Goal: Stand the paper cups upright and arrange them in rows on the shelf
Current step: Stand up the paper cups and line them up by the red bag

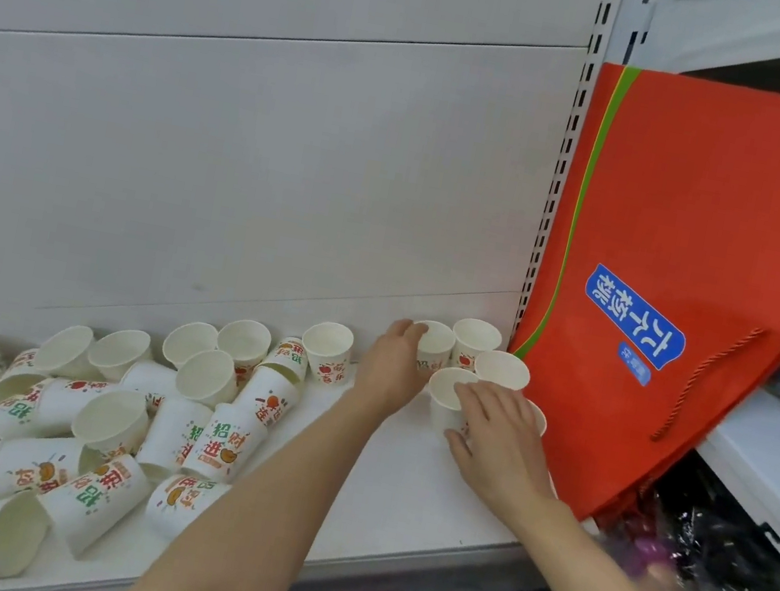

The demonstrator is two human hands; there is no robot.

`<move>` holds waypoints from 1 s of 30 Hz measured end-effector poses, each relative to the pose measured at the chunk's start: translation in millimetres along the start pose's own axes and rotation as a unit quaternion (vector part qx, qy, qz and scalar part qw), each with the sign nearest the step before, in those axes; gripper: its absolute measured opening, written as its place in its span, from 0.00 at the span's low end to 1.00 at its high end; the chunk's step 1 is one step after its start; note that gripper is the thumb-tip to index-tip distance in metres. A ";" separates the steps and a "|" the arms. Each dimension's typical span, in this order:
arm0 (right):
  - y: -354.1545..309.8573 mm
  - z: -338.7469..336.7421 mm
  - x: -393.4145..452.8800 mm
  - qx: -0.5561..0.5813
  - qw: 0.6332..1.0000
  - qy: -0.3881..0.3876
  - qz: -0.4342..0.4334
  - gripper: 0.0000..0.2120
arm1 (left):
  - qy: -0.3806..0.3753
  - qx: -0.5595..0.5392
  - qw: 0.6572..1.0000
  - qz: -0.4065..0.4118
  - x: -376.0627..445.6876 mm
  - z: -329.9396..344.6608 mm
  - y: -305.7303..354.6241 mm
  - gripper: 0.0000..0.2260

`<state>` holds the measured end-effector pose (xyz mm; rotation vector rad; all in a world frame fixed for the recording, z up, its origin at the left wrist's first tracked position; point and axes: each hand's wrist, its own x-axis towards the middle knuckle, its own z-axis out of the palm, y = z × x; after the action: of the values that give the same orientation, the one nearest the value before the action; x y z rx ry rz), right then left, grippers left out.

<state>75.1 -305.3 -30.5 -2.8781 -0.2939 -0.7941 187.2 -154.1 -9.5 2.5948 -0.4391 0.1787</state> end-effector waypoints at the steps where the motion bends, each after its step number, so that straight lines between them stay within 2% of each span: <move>1: 1.6 1.3 0.4 -0.009 1.000 -0.005 -0.003 0.23 | 0.006 0.012 1.000 0.006 -1.9 -2.9 -3.6 0.28; 4: 4.3 3.6 1.7 -0.020 1.000 -0.012 -0.009 0.21 | 0.033 0.056 0.998 0.012 -10.3 -22.9 -28.2 0.27; 7: 2.5 1.5 2.3 -0.026 1.000 -0.011 -0.007 0.20 | 0.073 0.148 0.986 -0.014 -19.4 -48.5 -61.9 0.25; 9: 0.6 -0.3 1.4 -0.030 0.999 -0.010 -0.004 0.20 | 0.059 0.176 0.982 -0.044 -22.4 -58.2 -77.5 0.22; 12: -1.2 -0.3 0.9 -0.031 0.999 -0.009 -0.002 0.20 | 0.049 0.142 0.987 -0.057 -21.4 -57.8 -80.8 0.10; 14: -3.1 1.1 -0.5 -0.034 0.999 -0.015 0.002 0.19 | 0.046 0.114 0.991 -0.057 -19.2 -52.1 -71.6 0.06; 22: -12.6 3.3 -2.6 -0.049 0.998 -0.009 0.023 0.21 | 0.045 0.106 0.992 0.047 -10.7 -35.3 -43.5 0.09; 26: -26.7 3.1 5.9 -0.016 0.999 0.041 0.018 0.22 | 0.030 0.064 0.997 0.044 -22.6 -58.4 -65.8 0.15; 30: -63.3 13.0 26.2 0.043 0.993 0.089 -0.070 0.17 | 0.091 0.078 0.993 -0.004 -57.7 -99.4 -104.5 0.10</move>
<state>89.4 -237.5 -22.7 -2.7073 -0.4988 -1.0288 164.1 -2.9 17.5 2.7009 -0.3626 0.4597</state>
